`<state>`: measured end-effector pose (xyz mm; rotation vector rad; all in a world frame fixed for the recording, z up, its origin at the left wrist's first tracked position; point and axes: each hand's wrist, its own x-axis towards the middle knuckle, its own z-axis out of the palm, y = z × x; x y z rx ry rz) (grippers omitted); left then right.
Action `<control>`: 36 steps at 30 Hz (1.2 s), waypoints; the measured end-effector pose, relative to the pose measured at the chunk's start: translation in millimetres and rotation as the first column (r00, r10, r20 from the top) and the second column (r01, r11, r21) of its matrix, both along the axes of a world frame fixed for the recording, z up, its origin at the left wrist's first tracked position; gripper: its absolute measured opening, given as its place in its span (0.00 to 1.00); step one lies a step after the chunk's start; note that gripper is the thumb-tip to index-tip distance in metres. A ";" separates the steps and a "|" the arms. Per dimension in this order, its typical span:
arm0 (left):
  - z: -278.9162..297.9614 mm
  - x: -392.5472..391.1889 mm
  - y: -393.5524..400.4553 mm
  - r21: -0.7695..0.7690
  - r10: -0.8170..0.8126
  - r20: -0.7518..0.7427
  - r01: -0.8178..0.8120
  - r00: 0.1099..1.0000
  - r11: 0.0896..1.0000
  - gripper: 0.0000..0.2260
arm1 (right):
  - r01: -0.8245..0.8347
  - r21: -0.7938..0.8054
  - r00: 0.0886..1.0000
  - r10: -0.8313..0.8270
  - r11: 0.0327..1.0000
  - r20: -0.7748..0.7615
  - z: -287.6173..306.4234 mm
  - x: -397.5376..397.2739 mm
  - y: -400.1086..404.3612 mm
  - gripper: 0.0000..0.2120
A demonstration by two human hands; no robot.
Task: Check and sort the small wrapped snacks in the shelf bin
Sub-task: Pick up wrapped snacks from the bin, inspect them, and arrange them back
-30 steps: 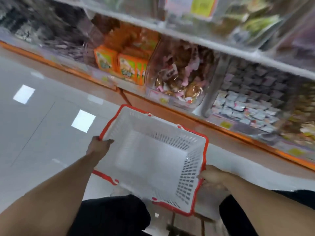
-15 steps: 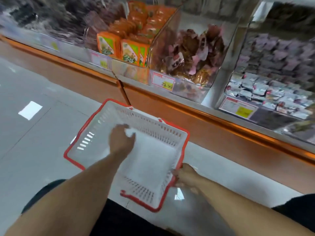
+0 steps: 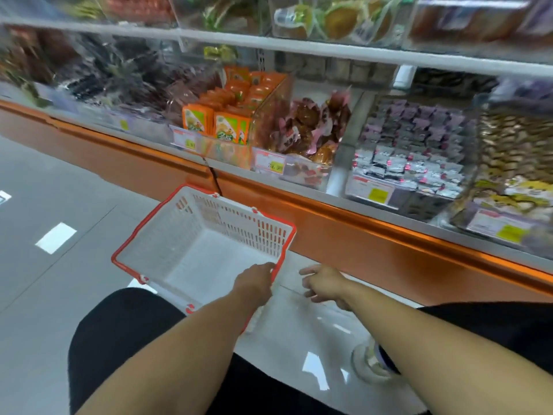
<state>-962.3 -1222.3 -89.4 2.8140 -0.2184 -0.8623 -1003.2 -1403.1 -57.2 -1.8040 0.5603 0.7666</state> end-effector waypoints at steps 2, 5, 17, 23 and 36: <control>0.8 0.8 -2.0 0.080 -0.012 0.082 0.005 0.997 0.997 0.20 | -0.030 -0.004 0.998 0.031 1.000 0.063 17.7 2.5 -25.0 0.18; 4.6 4.2 -2.4 0.187 0.003 0.148 -0.030 0.989 0.982 0.15 | -0.055 -0.052 0.976 0.064 0.997 0.206 49.8 5.8 -59.2 0.17; 201.4 104.5 -141.3 -0.480 0.254 0.421 -0.024 0.871 0.877 0.04 | 0.226 -0.522 0.561 0.328 0.822 0.760 153.2 75.1 -143.3 0.05; 200.6 107.5 -178.6 -0.786 0.398 0.324 0.010 0.859 0.618 0.07 | 0.135 -0.721 0.633 0.501 0.680 0.591 137.0 99.6 -140.3 0.06; 181.2 71.4 -167.5 -0.974 0.348 -0.198 -0.225 0.917 0.039 0.14 | 0.553 0.346 0.327 -0.579 0.758 0.747 180.8 83.8 -149.5 0.05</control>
